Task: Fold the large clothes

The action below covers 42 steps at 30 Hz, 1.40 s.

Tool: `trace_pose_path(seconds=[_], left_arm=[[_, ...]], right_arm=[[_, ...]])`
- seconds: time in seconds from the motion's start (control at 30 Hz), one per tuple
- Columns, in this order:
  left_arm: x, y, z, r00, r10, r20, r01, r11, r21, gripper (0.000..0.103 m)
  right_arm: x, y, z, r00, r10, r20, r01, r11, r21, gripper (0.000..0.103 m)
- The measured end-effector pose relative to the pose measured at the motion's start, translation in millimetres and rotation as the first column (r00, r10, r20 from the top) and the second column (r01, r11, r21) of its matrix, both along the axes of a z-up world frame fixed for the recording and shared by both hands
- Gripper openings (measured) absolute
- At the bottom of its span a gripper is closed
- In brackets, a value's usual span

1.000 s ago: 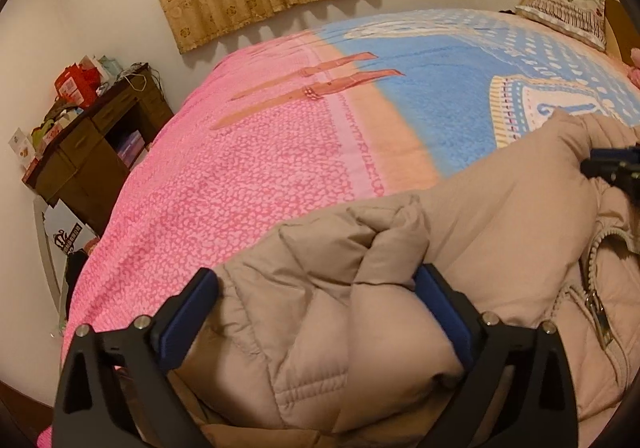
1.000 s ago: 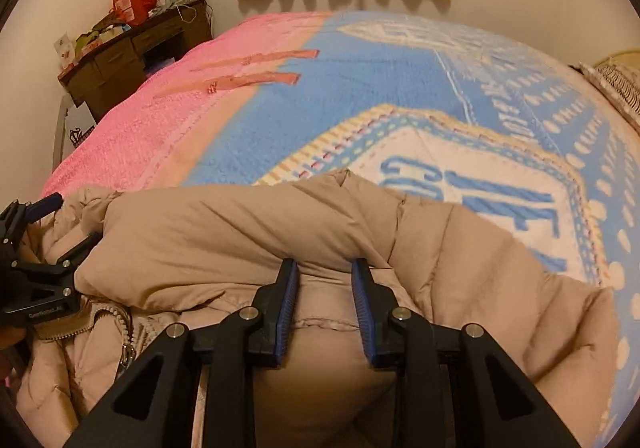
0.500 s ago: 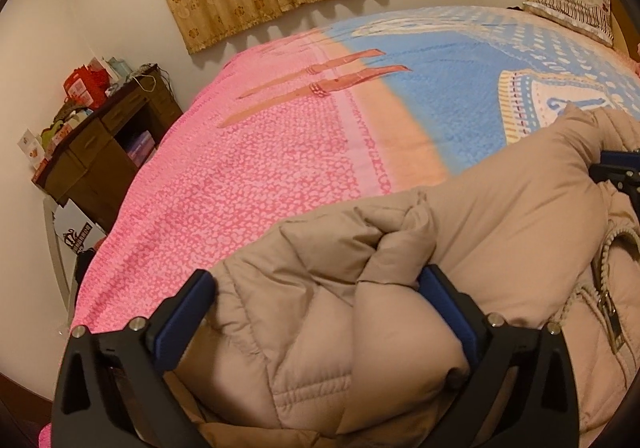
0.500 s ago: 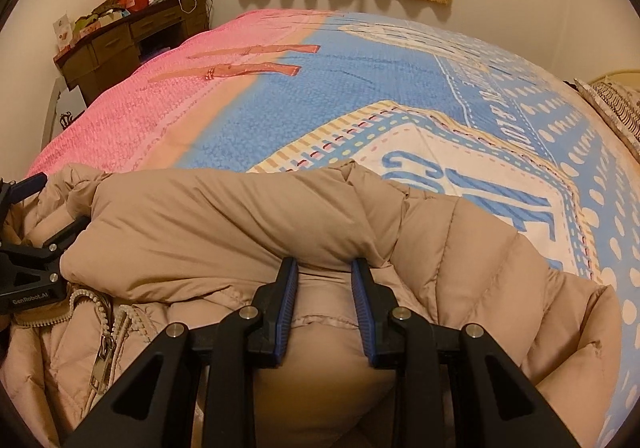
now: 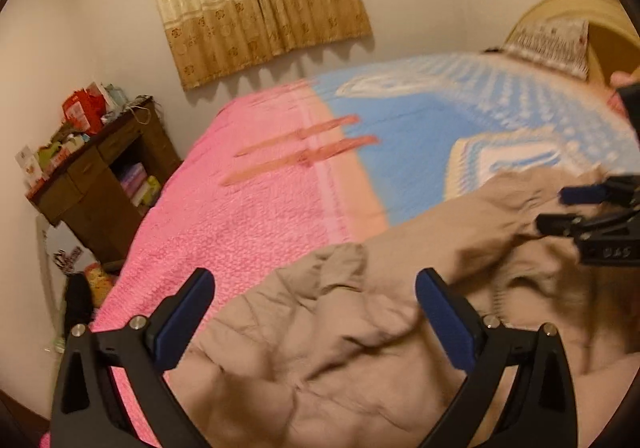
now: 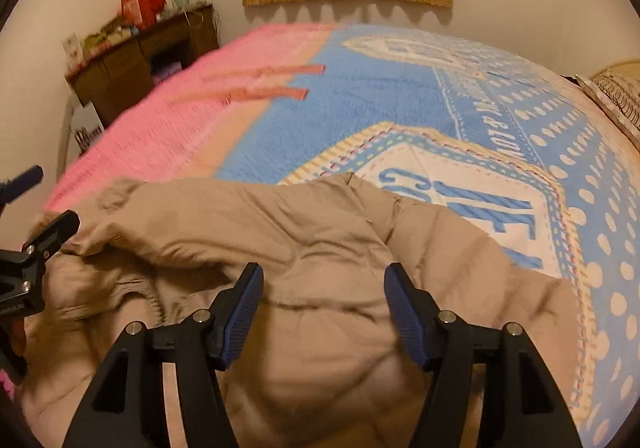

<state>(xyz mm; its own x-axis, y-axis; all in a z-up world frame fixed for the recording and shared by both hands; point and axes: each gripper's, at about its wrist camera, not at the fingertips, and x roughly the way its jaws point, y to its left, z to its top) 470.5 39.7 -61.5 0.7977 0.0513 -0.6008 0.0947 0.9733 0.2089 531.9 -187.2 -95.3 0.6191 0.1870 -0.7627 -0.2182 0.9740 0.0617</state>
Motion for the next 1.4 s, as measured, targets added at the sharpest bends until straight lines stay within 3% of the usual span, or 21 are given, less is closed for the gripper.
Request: trace_pose_path(seconds=[0.17, 0.37, 0.53, 0.7, 0.93, 1.13, 1.4], left_arm=[[-18.5, -3.4, 13.4, 0.999, -0.007, 0.042, 0.007, 1.000, 0.014, 0.103], [-46.2, 13.7, 23.4, 0.999, 0.029, 0.045, -0.025, 0.996, -0.086, 0.103], [-103.1, 30.2, 29.8, 0.999, -0.007, 0.046, 0.012, 0.994, -0.109, 0.103], [-157.7, 49.2, 26.5, 1.000, -0.023, 0.019, 0.025, 0.989, -0.144, 0.103], [-225.4, 61.6, 3.5, 1.000, 0.015, 0.002, -0.015, 0.986, -0.168, 0.103], [-271.1, 71.0, -14.8, 0.998, 0.062, -0.016, -0.064, 0.980, -0.188, 0.103], [-308.6, 100.6, -52.8, 0.982, 0.146, -0.120, -0.172, 0.955, -0.243, 0.103]], right_arm=[[-26.5, -11.3, 26.1, 0.999, -0.001, 0.047, -0.001, 0.998, 0.060, 0.064], [-68.1, -16.0, 54.5, 0.996, 0.032, 0.085, -0.042, 0.993, 0.109, 0.064], [-122.0, -20.5, 65.6, 0.993, 0.091, 0.081, -0.103, 0.981, 0.162, 0.065], [-185.1, -36.0, 53.7, 0.992, 0.114, 0.047, -0.120, 0.980, 0.158, 0.066], [-257.9, -70.9, 20.5, 0.998, 0.054, -0.030, -0.047, 0.979, 0.197, 0.066], [-304.7, -92.4, 6.9, 0.999, 0.005, -0.038, 0.005, 0.967, 0.255, 0.066], [-355.8, -101.4, -11.3, 0.999, -0.023, -0.037, 0.033, 0.951, 0.308, 0.067]])
